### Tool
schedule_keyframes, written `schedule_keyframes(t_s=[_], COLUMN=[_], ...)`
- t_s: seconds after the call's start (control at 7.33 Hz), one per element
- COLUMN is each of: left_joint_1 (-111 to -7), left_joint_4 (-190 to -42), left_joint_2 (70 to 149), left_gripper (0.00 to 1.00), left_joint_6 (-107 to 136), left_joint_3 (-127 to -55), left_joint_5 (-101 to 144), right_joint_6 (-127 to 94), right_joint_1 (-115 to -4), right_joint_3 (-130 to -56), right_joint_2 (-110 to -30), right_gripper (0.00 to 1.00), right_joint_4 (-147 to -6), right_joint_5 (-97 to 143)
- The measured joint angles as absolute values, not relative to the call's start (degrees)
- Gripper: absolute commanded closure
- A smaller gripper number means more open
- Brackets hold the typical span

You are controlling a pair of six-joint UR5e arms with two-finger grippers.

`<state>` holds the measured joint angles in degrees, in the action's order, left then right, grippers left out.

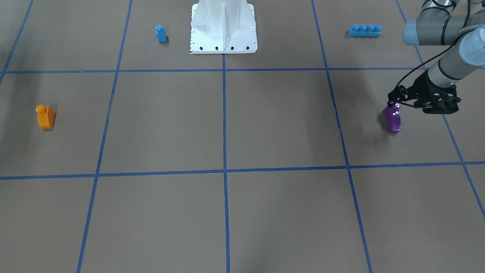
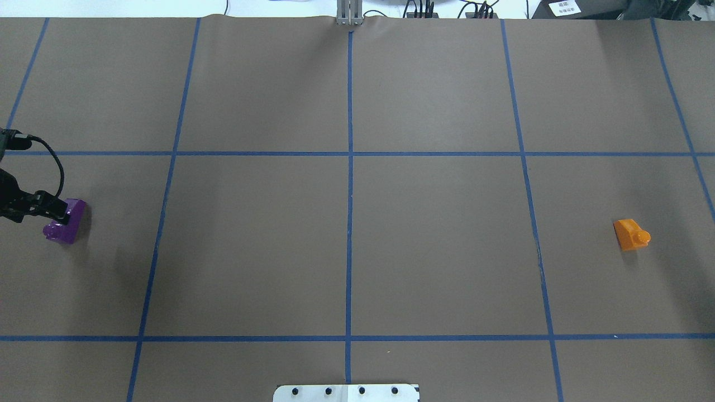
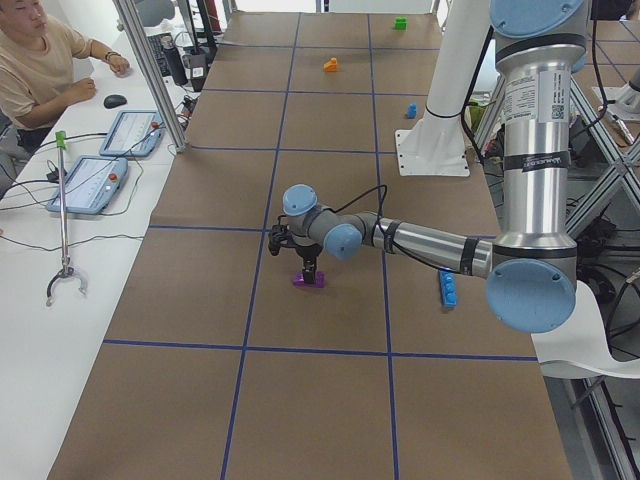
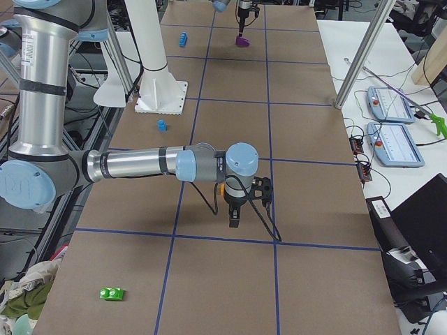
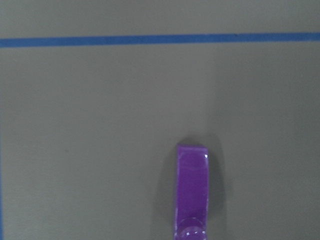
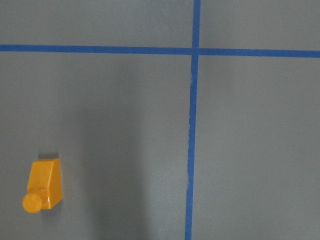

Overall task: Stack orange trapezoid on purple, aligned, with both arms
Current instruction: 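Lower the left gripper onto the purple block and close on it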

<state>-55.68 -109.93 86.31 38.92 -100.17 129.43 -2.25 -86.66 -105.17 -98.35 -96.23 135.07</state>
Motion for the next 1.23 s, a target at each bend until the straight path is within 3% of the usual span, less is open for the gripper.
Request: schedule_keyframes(t_s=[0.27,0.41,0.68,0.95,1.09,1.23], left_joint_1=[-53.9,-53.2,-52.6,-52.5,-52.4,-52.4], left_joint_4=[-111.1,-111.3,-111.6,-111.6,-111.6,-111.6], left_joint_2=[86.5,86.5,86.6,86.5,86.5,86.5], left_gripper=[0.02,0.07,0.48,0.78,0.97,1.00], left_joint_6=[39.2,39.3,39.4,39.6,39.7,40.1], left_joint_3=[-98.4,-97.9,-97.1,-96.9,-96.9,-96.9], left_joint_5=[128.6,127.7,127.0,126.9,127.0,127.0], right_joint_6=[-2.2,-2.2,-2.3,-2.3,-2.4,-2.4], right_joint_1=[-86.6,-86.6,-86.5,-86.4,-86.3,-86.2], right_joint_3=[-104.9,-104.9,-104.9,-104.9,-104.9,-104.9], right_joint_2=[-98.4,-98.3,-98.3,-98.3,-98.3,-98.3], right_gripper=[0.00,0.00,0.00,0.00,0.00,0.00], right_joint_4=[-96.2,-96.2,-96.2,-96.2,-96.2,-96.2], right_joint_5=[135.1,135.2,135.2,135.5,135.5,135.5])
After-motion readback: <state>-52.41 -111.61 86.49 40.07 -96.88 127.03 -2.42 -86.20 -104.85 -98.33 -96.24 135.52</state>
